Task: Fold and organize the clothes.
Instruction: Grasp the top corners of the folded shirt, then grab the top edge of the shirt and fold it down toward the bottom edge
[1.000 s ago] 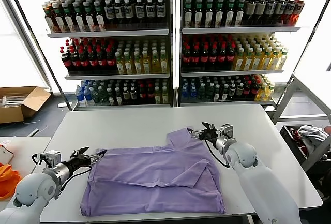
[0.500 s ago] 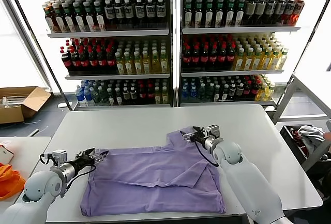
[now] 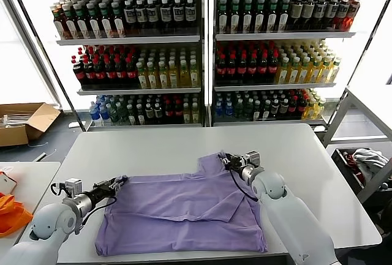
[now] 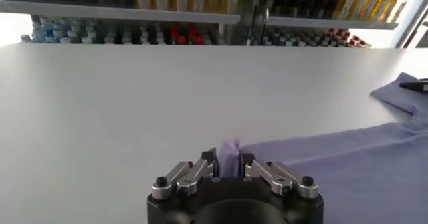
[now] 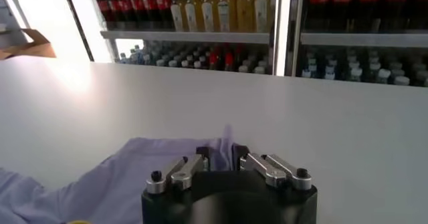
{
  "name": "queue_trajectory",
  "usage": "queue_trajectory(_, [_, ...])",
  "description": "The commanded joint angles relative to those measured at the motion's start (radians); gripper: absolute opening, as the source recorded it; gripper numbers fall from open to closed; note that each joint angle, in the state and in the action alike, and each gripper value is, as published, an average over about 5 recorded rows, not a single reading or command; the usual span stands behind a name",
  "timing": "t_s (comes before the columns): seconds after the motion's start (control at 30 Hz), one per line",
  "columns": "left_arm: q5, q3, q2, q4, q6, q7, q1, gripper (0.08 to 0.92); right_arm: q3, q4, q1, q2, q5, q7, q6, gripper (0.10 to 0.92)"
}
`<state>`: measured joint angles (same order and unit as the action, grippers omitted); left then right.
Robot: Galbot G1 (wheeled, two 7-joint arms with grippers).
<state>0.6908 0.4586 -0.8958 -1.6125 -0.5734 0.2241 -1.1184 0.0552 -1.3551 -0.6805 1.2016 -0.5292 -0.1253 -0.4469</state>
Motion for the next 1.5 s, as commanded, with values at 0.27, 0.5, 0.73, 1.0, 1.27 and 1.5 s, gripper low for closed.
queue_trajectory(0.27, [0.055, 0.095, 0.032, -0.171, -0.001, -0.014, -0.062, 0.104, 0.106, -0.391, -0.134, -0.068, -0.145, 0.087, 0.008, 0.106])
queue_trajectory(0.5, [0.076, 0.197, 0.029, -0.306, 0.000, -0.037, -0.190, 0.102, 0.176, -0.598, -0.338, -0.140, -0.161, 0.089, 0.010, 0.106])
queue_trajectory(0.73, [0.074, 0.321, 0.024, -0.437, -0.003, -0.048, -0.350, 0.102, 0.269, -0.770, -0.552, -0.179, -0.153, 0.082, 0.020, 0.106])
queue_trajectory(1.0, [0.066, 0.446, -0.006, -0.541, 0.002, -0.030, -0.538, 0.102, 0.466, -0.909, -0.880, -0.199, -0.134, 0.048, 0.065, 0.106])
queue_trajectory(1.27, [-0.027, 0.417, -0.073, -0.575, 0.024, -0.006, -0.679, 0.102, 0.568, -0.948, -1.158, -0.186, -0.075, 0.024, 0.137, 0.106])
queue_trajectory(1.5, [-0.133, 0.384, -0.103, -0.559, 0.037, 0.003, -0.743, 0.102, 0.557, -0.904, -1.237, -0.173, 0.015, 0.032, 0.174, 0.106])
